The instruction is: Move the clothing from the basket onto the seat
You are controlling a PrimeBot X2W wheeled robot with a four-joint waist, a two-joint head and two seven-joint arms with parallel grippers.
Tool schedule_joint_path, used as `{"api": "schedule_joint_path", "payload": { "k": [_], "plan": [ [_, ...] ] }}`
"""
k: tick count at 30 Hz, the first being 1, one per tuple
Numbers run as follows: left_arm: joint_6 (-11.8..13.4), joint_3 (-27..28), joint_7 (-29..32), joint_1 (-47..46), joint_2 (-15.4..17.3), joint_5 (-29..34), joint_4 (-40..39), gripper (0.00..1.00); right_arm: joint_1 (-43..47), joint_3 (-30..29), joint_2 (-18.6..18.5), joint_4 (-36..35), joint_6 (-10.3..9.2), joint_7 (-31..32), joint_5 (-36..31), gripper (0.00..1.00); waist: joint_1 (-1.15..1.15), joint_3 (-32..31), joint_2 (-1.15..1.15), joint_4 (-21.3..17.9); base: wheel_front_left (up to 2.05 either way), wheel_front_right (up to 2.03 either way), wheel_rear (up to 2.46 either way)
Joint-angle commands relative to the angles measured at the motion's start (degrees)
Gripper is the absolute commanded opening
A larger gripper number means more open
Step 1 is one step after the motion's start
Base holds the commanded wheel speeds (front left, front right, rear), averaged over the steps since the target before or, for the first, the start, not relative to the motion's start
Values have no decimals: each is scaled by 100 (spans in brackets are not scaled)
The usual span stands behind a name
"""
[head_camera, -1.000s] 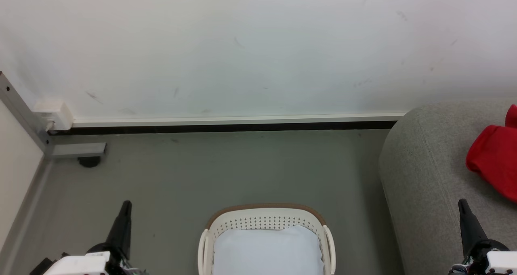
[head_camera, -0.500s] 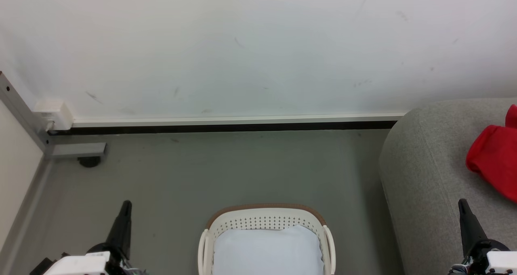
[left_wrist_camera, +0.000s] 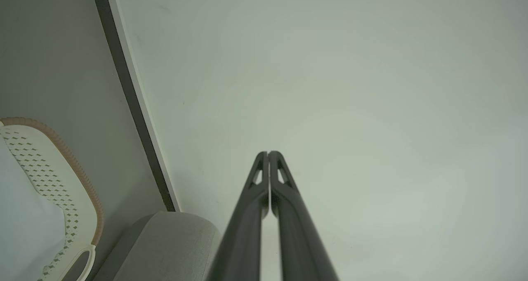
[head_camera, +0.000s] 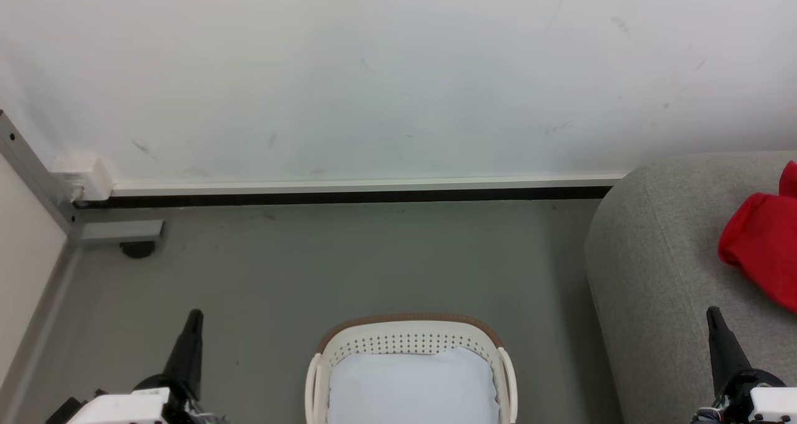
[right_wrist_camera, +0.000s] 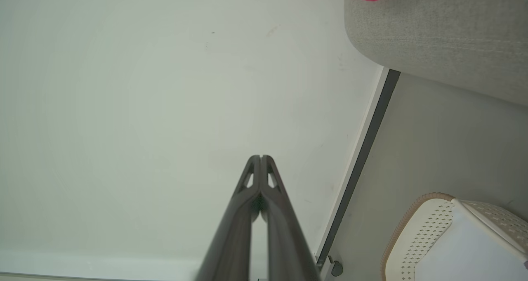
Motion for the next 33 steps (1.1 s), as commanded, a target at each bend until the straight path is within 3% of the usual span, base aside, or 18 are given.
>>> {"api": "schedule_joint_path", "payload": {
  "k": [1,33],
  "plan": [
    [8,20,23,-53,11,-62,-7,0,-68,-20,-38,-15,-12,20,11,0,0,0,0,0,0,0,0],
    [8,23,26,-53,10,-60,-8,0,-68,-19,-38,-15,-12,19,11,0,0,0,0,0,0,0,0]
  ]
}}
